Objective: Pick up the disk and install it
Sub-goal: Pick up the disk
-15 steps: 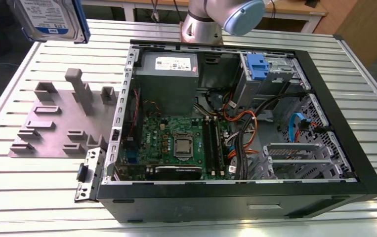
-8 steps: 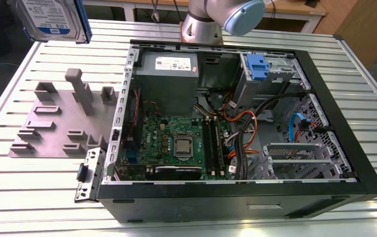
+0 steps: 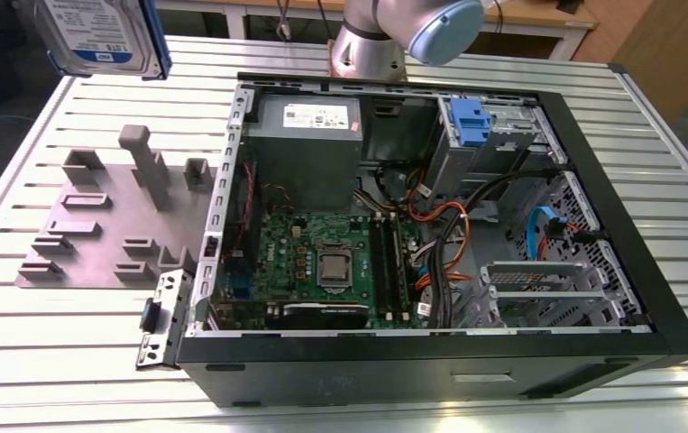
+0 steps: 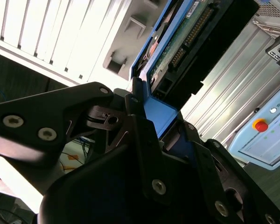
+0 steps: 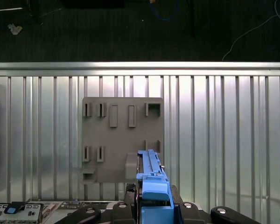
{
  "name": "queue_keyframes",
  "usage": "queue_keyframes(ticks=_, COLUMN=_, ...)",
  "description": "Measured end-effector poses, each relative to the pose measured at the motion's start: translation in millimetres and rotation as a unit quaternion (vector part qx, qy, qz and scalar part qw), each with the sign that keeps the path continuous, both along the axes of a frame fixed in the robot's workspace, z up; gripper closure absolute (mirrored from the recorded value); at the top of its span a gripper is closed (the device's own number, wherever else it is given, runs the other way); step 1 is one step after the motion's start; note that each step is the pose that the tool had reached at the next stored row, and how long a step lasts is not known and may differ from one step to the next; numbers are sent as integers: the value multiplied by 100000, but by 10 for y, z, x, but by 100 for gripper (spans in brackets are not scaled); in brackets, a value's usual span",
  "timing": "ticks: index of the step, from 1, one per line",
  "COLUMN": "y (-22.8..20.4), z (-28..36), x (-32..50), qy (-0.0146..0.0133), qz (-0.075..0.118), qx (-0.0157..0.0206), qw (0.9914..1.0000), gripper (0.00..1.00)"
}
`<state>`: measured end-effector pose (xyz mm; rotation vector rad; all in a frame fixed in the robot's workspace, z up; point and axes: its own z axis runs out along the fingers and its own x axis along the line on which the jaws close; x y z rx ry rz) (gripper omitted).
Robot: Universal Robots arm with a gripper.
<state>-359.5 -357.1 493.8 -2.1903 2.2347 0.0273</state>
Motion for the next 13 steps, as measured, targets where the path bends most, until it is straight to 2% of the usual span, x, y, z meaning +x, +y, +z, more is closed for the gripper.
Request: queue_keyframes(ticks=13, y=0, z=0, x=49, qy=5, qz=3, qx=-1, qw=100000, gripper=64)
